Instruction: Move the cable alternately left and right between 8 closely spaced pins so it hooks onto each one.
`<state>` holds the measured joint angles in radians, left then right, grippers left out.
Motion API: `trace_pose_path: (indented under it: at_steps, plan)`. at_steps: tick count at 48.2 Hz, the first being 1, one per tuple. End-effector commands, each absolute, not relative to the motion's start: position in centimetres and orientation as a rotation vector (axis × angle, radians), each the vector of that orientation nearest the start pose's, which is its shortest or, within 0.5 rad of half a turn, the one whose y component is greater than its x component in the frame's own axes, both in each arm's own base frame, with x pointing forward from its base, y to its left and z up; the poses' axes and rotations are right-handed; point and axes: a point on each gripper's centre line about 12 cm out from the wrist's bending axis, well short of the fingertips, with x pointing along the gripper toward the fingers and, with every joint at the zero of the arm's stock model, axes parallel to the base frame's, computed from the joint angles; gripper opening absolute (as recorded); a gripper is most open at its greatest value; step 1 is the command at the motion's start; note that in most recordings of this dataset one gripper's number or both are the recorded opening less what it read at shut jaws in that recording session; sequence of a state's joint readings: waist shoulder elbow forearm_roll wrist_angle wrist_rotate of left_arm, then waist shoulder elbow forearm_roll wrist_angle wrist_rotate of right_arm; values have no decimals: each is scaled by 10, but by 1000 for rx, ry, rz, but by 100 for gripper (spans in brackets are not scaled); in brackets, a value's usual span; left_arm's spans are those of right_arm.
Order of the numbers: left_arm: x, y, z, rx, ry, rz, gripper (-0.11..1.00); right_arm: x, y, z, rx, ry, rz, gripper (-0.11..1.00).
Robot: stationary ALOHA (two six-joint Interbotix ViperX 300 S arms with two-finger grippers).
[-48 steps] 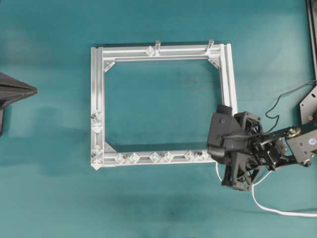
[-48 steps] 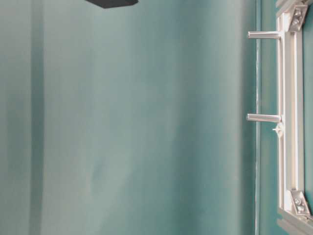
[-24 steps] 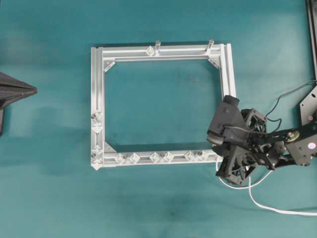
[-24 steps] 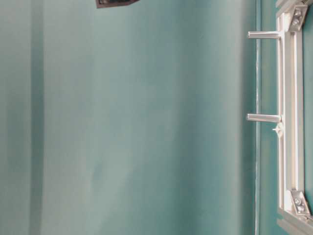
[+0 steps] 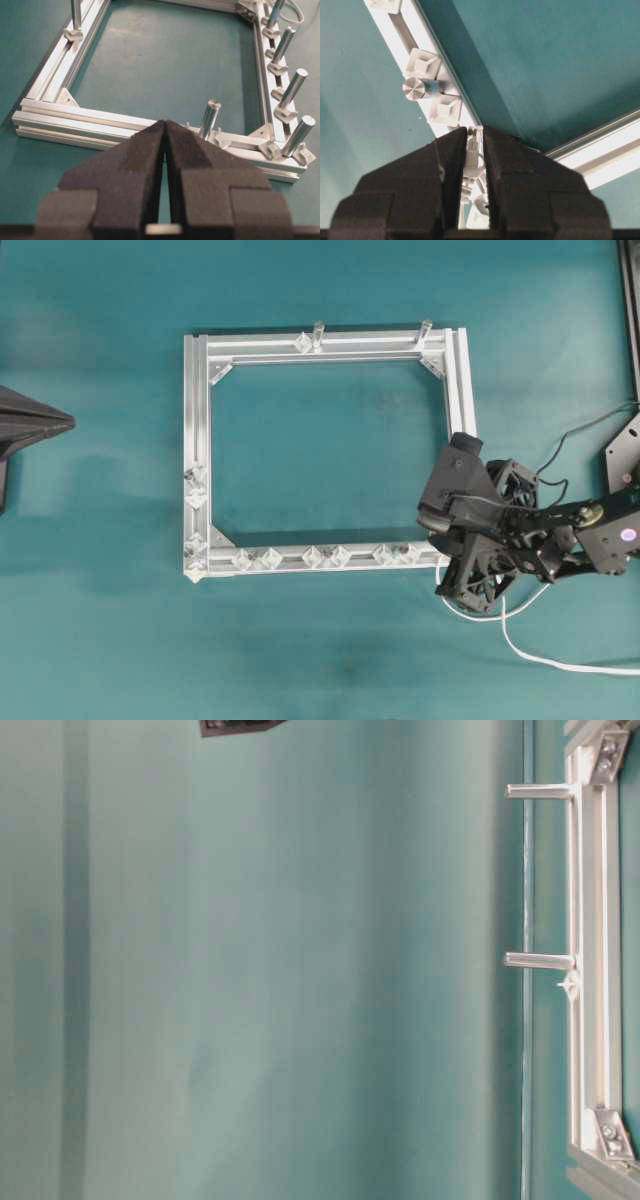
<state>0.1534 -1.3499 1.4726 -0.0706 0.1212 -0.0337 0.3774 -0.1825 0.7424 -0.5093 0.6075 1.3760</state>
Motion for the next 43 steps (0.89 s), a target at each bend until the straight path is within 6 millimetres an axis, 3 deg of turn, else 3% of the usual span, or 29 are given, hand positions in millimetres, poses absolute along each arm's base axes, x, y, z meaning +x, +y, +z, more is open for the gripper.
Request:
trace_pose_path:
  at_steps: [1,14,34,43]
  plan:
    - [133,20,190,-129,226,161,0,301,84,178,498,960,-392,14]
    - [133,20,190,-127,227,161,0,303,62,178,497,964,-486,14]
    - [132,20,189,-129,229,161,0,312,11,181,584,915,-629,14]
    - [133,20,190,-126,227,162,0,318,4,180,607,895,-628,14]
